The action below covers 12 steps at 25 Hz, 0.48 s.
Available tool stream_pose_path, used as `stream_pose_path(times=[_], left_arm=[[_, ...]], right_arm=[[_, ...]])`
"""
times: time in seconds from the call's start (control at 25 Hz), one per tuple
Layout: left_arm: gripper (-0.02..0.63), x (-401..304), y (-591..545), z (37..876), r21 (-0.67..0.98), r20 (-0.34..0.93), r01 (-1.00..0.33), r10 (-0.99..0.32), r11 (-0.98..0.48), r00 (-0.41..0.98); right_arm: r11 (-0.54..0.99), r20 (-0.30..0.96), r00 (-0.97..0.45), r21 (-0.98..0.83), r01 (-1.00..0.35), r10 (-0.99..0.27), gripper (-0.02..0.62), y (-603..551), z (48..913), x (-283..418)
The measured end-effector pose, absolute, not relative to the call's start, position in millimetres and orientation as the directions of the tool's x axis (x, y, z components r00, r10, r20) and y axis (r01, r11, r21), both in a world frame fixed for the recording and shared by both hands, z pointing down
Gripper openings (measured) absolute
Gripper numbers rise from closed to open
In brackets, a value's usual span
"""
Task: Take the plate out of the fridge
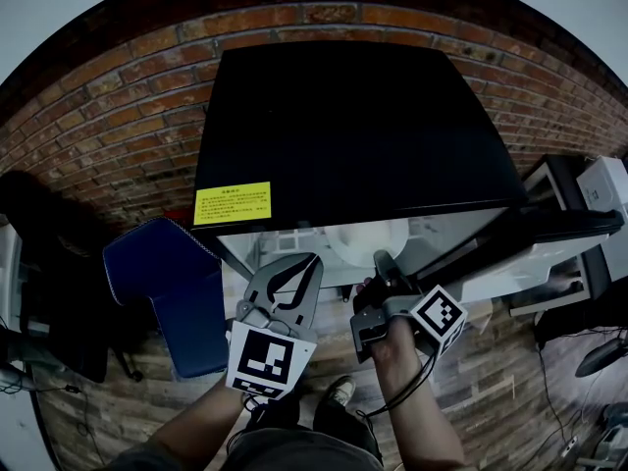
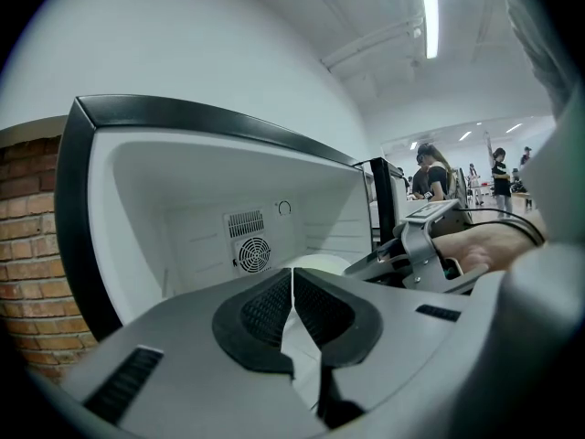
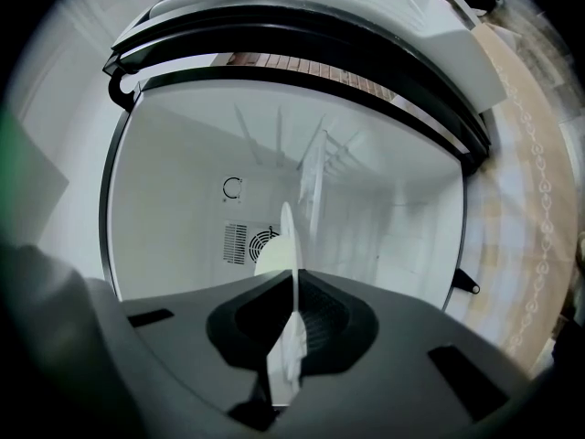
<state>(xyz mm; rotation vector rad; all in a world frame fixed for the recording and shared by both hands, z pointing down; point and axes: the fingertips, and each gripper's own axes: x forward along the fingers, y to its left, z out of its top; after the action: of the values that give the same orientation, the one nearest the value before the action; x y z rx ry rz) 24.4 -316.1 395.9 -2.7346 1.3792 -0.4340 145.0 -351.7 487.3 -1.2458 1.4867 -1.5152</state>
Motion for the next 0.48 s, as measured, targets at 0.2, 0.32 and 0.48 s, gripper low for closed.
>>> stream_pose_path(times=[0.2,0.32,0.48], left_arm=[[0.02,21.4,-313.4,391.4,-0.173,0.218,-0.779,-0.794,-0.603,0.567],[0.02,20.4,-310.5,388.0,-0.176,0.212,-0.777,-0.794,-0.604,0.57],[0.02,23.5,-305.8,381.9,-0.177,0.199,-0.77,-0.789,-0.612,0.581]], right_arm=[[-0.124,0.165,-0.32,-0.982,-0.145,-0.933,0.032,-345.4,478.8,143.1],[-0.114,0.153,-0.317,-0.984,-0.137,-0.936,0.032,-340.3,469.3,144.7],[-0.112,0.149,-0.303,-0.984,-0.137,-0.941,0.032,-330.3,454.4,150.8]])
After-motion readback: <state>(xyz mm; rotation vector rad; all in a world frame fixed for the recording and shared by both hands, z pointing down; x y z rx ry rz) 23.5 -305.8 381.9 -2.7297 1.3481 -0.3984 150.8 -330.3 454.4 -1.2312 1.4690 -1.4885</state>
